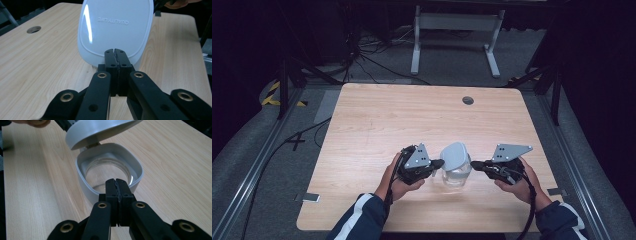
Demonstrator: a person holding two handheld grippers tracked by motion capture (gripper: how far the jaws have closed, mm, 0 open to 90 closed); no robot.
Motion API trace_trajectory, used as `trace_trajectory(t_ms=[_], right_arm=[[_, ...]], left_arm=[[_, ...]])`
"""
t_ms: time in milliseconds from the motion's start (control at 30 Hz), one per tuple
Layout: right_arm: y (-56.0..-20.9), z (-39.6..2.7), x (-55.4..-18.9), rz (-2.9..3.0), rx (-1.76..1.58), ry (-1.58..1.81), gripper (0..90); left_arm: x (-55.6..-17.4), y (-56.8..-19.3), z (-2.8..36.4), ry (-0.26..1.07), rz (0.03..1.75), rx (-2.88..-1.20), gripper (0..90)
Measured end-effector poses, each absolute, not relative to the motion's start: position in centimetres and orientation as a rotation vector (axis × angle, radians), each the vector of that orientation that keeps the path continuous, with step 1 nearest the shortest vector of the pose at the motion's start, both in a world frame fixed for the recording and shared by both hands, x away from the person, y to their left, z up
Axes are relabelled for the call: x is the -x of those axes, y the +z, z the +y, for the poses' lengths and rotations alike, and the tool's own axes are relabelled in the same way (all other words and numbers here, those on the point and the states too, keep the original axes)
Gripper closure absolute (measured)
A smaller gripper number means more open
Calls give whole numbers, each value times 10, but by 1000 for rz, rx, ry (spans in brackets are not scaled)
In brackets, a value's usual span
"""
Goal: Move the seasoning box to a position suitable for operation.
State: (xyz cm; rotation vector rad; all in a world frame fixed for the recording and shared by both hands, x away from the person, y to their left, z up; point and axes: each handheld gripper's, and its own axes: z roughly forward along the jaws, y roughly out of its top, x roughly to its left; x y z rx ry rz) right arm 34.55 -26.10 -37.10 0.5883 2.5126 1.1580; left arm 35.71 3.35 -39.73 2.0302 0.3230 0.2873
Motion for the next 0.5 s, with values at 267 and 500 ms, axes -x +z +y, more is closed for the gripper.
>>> trace_trajectory(t_ms=[267,500], right_arm=[[-358,-250,-343,2517,-532,1137,894],[-352,-243,-342,2498,-505,1150,895]], left_arm=[[-357,-397,33,296,315,-2047,900],[-357,-398,33,292,320,-2054,900]])
